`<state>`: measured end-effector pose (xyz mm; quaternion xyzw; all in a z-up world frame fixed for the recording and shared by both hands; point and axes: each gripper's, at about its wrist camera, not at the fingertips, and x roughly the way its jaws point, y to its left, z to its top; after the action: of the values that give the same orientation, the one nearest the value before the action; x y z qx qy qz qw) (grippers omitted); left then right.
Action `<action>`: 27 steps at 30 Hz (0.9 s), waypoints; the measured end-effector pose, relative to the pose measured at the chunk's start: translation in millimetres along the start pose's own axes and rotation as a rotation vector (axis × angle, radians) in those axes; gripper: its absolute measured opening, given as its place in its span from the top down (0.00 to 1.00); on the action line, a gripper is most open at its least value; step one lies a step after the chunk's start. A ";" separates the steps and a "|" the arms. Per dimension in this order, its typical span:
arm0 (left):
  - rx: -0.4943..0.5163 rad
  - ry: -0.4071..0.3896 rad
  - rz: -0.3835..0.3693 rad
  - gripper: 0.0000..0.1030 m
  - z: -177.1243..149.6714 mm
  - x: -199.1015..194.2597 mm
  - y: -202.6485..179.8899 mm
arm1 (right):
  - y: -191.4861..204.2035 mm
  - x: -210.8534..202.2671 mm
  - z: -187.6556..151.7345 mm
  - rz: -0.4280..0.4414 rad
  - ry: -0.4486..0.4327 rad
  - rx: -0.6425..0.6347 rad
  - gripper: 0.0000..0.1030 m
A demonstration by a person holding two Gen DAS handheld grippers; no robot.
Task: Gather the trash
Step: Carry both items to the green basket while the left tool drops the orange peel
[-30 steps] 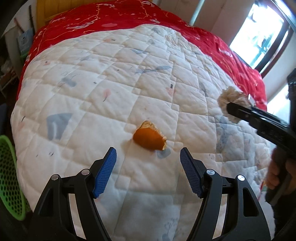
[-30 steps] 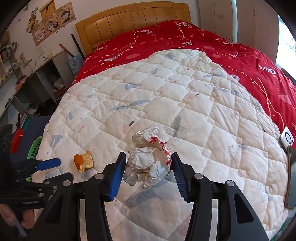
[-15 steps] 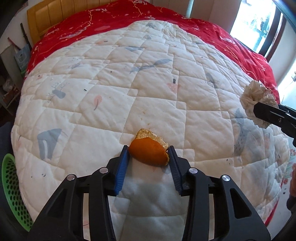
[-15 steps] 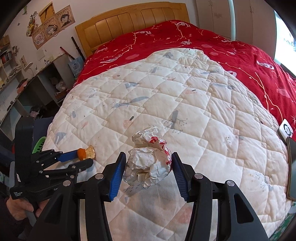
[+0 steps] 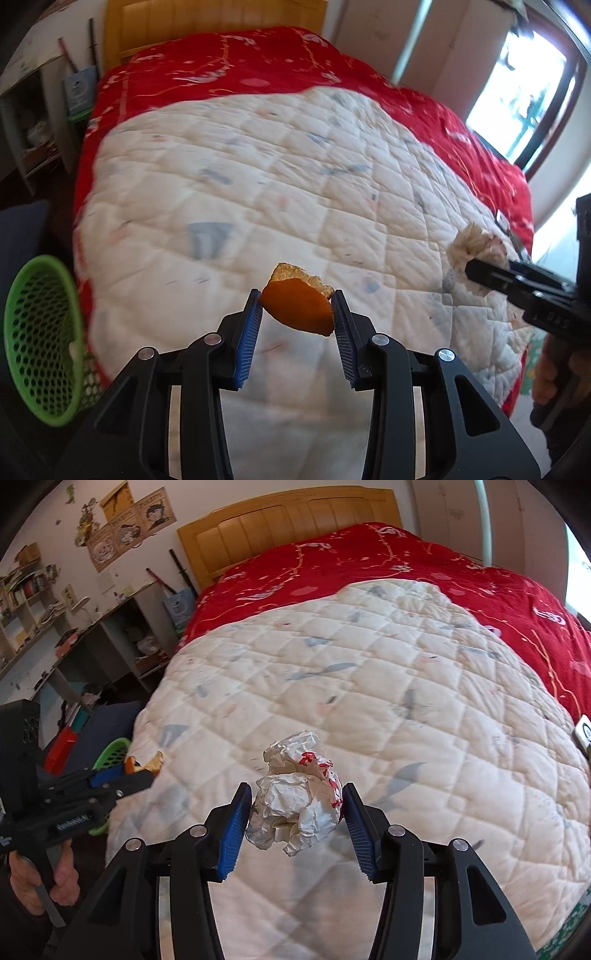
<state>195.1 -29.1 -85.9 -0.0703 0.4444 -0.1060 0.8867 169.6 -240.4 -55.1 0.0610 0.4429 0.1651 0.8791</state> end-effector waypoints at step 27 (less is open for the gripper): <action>-0.327 -0.093 0.307 0.63 -66.2 -117.8 230.6 | 213.0 42.7 2.8 0.217 0.062 -0.222 0.52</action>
<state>102.2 221.5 -84.7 -0.1496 0.4201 0.1071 0.8887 145.1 -25.8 -31.9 0.0060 0.4395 0.3090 0.8434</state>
